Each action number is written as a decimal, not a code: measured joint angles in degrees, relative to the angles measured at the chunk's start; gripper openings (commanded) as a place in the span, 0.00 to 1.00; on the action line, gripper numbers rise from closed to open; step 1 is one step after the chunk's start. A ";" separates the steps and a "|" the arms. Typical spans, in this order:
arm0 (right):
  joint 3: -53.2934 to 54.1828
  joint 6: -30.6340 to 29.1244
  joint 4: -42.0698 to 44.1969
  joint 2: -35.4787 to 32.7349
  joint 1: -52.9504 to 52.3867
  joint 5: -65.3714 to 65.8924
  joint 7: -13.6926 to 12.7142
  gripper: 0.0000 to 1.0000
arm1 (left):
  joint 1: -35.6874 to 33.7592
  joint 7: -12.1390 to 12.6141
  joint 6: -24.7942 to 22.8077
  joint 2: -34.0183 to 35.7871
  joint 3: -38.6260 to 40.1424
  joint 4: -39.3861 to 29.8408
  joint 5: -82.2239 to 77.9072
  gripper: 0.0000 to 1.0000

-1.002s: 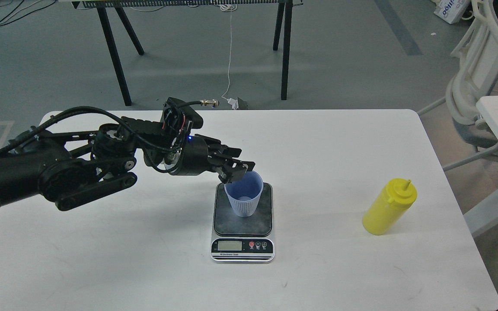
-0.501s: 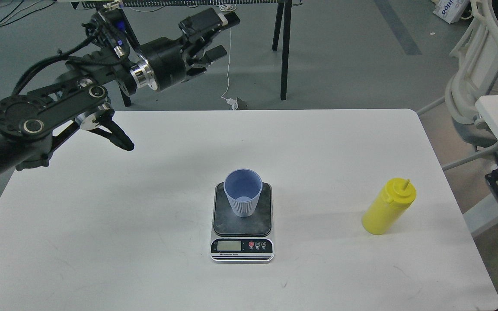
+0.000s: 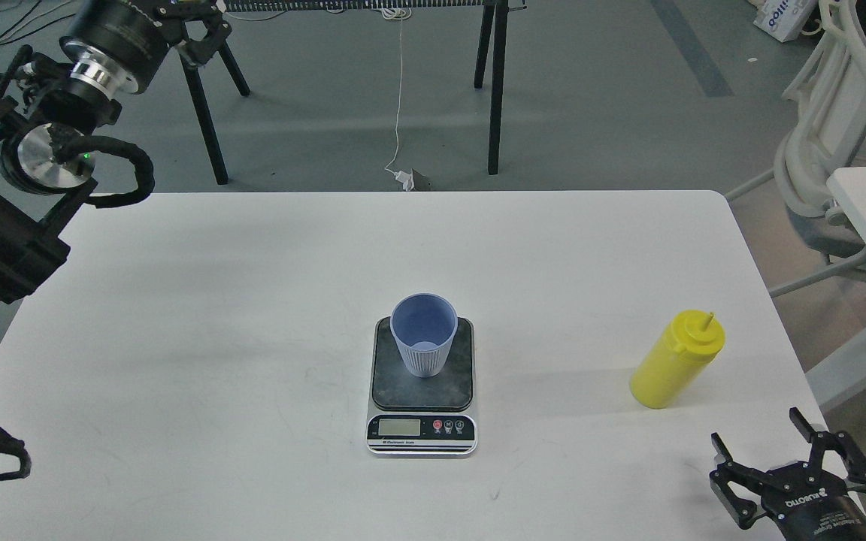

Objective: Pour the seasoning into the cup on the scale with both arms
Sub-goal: 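Release the cup and retract the left arm to rest, then reach the right gripper to the yellow bottle and grasp it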

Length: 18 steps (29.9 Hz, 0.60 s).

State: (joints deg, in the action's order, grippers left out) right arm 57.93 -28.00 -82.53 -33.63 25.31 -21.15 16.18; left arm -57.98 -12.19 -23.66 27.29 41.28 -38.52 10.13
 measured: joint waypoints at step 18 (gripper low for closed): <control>-4.82 0.00 6.10 6.73 -13.21 -0.01 -0.07 0.96 | 2.16 3.23 0.33 0.07 6.93 2.17 4.11 1.00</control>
State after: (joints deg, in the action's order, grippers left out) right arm 53.11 -28.00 -76.43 -26.90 12.10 -21.17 16.11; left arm -55.82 -8.97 -23.33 27.36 48.20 -36.36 14.24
